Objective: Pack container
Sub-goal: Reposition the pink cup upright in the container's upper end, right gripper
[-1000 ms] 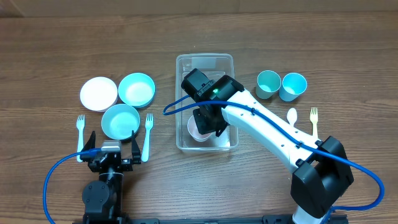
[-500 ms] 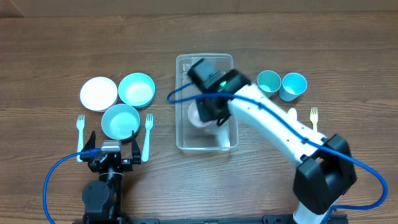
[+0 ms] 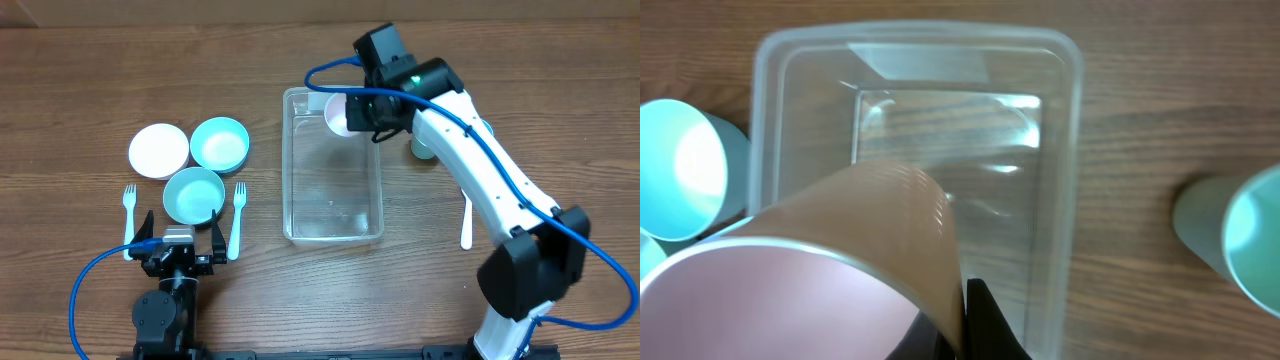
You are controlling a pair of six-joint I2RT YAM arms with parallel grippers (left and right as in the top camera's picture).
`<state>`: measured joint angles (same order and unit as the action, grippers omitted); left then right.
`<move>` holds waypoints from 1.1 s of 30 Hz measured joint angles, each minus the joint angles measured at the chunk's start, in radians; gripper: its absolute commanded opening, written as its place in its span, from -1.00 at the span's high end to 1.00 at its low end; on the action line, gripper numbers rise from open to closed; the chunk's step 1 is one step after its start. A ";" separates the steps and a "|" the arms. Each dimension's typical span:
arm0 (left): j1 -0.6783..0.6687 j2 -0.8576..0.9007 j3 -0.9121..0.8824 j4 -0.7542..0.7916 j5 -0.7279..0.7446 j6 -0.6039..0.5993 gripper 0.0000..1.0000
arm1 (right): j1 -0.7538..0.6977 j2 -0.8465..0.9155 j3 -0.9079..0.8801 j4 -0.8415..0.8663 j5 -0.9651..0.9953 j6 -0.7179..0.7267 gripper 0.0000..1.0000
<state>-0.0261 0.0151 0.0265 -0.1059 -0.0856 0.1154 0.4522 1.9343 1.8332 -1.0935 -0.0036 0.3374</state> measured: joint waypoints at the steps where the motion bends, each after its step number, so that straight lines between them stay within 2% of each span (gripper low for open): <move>1: 0.000 0.000 0.000 0.000 0.000 0.000 -1.00 | 0.001 0.023 0.024 -0.004 0.000 -0.001 0.93; 19: 0.000 0.000 0.000 0.000 0.000 0.000 -1.00 | -0.001 0.226 0.078 0.027 0.005 -0.001 0.93; 33: 0.000 0.000 0.000 0.000 0.000 0.000 -1.00 | -0.001 0.236 0.078 0.027 0.039 -0.001 0.93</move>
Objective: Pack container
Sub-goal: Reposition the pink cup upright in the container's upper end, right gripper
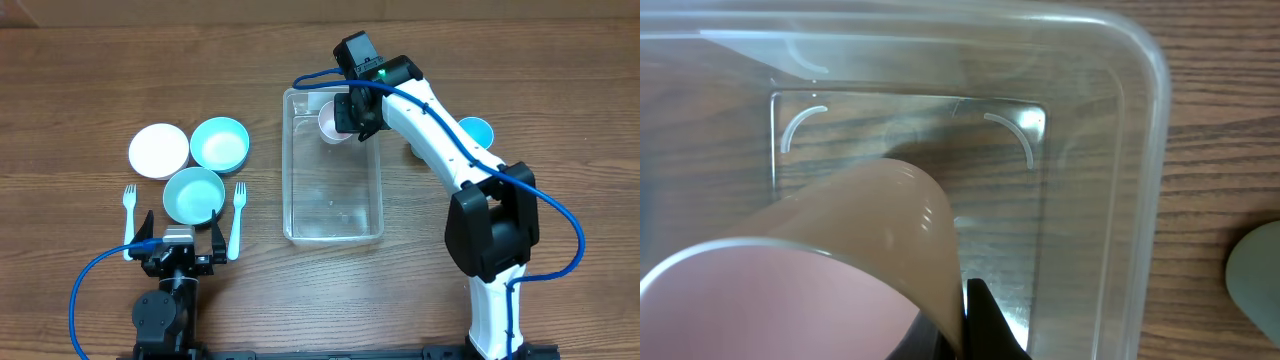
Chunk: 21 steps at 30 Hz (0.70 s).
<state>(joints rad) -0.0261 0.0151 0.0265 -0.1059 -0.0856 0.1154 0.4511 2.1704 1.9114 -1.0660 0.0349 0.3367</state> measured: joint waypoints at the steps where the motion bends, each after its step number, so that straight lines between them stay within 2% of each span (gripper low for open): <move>1: 0.000 0.000 0.000 0.000 0.000 0.000 -1.00 | 0.000 0.006 0.000 0.000 -0.001 0.000 0.93; 7: 0.000 0.000 0.000 0.000 0.000 0.000 -1.00 | 0.000 0.060 0.000 -0.001 0.010 0.000 0.93; 11: 0.000 0.000 0.000 0.000 0.000 0.000 -1.00 | 0.000 0.064 0.000 -0.002 0.022 -0.001 0.66; 13: 0.000 0.000 0.000 0.000 0.000 0.000 -1.00 | 0.000 0.065 0.000 -0.007 0.025 -0.001 0.45; 14: 0.000 0.000 0.000 0.000 0.000 0.000 -1.00 | 0.000 0.065 0.000 -0.009 0.025 0.003 0.26; 18: 0.000 0.000 0.000 0.000 0.000 0.000 -1.00 | 0.000 0.065 0.000 -0.013 0.025 0.000 -0.06; 21: 0.000 0.000 0.000 0.000 0.000 0.000 -1.00 | 0.000 0.065 0.000 -0.019 0.025 0.001 -0.11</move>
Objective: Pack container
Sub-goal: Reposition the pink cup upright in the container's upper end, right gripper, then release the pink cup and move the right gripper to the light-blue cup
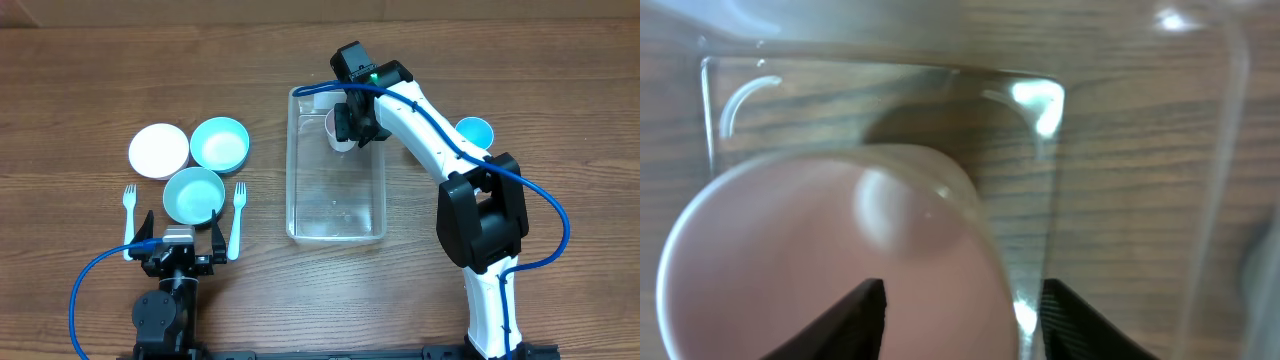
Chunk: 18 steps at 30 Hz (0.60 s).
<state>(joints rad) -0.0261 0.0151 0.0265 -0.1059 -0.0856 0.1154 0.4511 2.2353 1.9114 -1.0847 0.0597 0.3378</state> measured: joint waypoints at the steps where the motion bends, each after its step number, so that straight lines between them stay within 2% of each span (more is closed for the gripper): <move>1: 0.000 0.000 0.000 0.000 0.000 0.000 -1.00 | 0.000 0.000 0.000 0.000 0.000 -0.001 -0.12; 8: 0.000 0.000 0.000 0.000 0.000 0.000 -1.00 | 0.000 0.000 0.056 -0.042 0.000 -0.002 -0.15; 14: 0.000 0.000 0.000 0.000 0.000 0.000 -1.00 | 0.002 0.000 0.222 -0.119 0.000 -0.001 -0.15; 18: 0.000 0.000 0.000 0.000 0.000 0.000 -1.00 | 0.002 0.001 0.345 -0.233 0.005 0.006 -0.15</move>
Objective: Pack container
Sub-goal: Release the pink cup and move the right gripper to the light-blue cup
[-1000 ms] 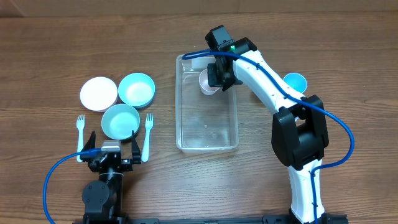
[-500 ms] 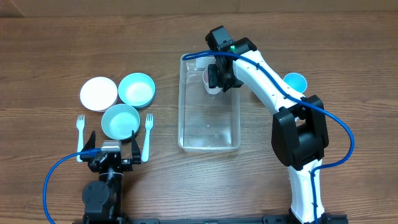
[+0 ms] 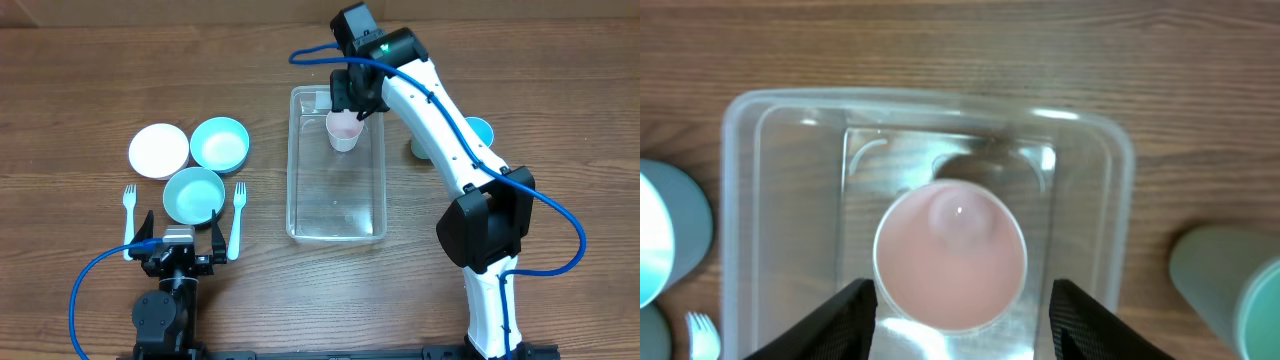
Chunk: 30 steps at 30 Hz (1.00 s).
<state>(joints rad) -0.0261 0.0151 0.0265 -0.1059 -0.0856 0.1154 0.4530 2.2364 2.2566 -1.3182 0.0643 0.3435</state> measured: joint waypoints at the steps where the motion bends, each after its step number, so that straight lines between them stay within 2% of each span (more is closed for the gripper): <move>1: 0.000 0.000 0.000 0.000 0.000 0.000 -1.00 | -0.001 0.000 0.031 -0.050 0.010 0.006 -0.15; 6: 0.000 0.000 0.000 0.000 0.000 0.000 -1.00 | -0.050 0.000 0.143 -0.256 0.099 0.051 -0.15; 12: 0.000 0.000 0.000 0.000 0.000 0.000 -1.00 | -0.266 0.000 0.146 -0.362 0.113 0.067 -0.17; 18: 0.000 0.000 0.000 0.000 0.000 0.000 -1.00 | -0.457 0.000 0.146 -0.377 0.073 0.036 -0.17; 24: 0.000 0.000 0.000 0.000 0.000 0.000 -0.99 | -0.504 0.000 0.113 -0.359 0.061 -0.002 -0.16; 30: 0.000 0.000 0.000 0.000 0.000 0.000 -1.00 | -0.533 0.000 -0.021 -0.299 0.055 -0.027 -0.16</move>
<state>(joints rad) -0.0261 0.0151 0.0265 -0.1059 -0.0856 0.1154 -0.0803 2.2360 2.2356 -1.6173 0.1188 0.3164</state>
